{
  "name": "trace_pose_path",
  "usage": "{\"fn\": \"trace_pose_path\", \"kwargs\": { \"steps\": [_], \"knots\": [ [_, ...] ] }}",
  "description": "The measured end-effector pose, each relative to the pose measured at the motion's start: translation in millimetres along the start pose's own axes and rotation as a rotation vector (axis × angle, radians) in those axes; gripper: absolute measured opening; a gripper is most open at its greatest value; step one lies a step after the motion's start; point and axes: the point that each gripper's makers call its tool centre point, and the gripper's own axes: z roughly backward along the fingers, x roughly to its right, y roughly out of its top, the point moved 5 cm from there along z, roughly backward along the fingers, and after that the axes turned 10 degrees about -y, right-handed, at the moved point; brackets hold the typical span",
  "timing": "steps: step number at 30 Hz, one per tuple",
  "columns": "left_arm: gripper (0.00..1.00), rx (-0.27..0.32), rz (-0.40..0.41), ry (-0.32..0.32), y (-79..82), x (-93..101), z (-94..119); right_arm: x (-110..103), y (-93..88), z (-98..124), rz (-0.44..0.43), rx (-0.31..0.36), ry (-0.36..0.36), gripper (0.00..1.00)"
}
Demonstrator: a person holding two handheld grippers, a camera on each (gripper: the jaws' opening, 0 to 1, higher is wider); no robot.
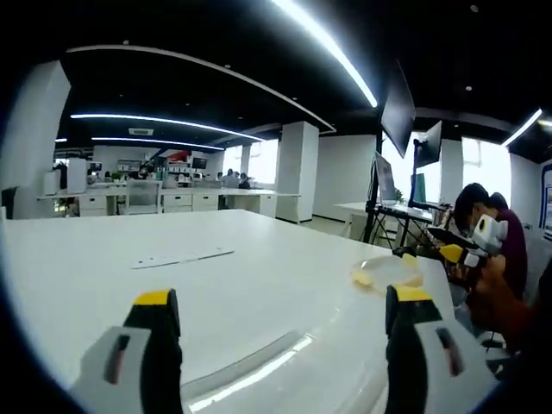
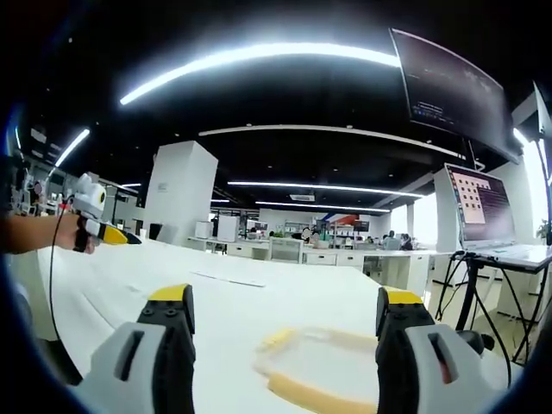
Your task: Snap each plastic latch of the storage box into its locked position after aligning the lid with the box until every specified latch is closed and the lid sits flush.
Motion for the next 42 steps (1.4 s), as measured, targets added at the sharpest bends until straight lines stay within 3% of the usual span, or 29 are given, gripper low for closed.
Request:
{"fn": "trace_pose_path", "kwargs": {
  "steps": [8, 13, 32, 35, 42],
  "knots": [
    [1.00, -0.014, -0.027, -0.006, 3.8, 0.0, -4, -3, 0.3, 1, -0.021, -0.004, 0.013, 0.86],
    [1.00, -0.010, -0.035, -0.004, 5.3, 0.1, -6, -6, 10.5, 3, -0.030, 0.028, 0.017, 0.86],
    [1.00, -0.009, -0.028, -0.014, 4.6, 3.2, -10, -9, 10.2, 4, -0.039, -0.010, 0.035, 0.86],
    [1.00, -0.033, -0.047, -0.010, 2.2, 2.9, -12, -10, 11.8, 4, -0.042, -0.006, 0.042, 0.86],
    [0.99, -0.012, -0.079, -0.006, 8.5, 3.3, -15, -14, 9.5, 2, -0.036, -0.020, 0.059, 0.85]
  ]
}}
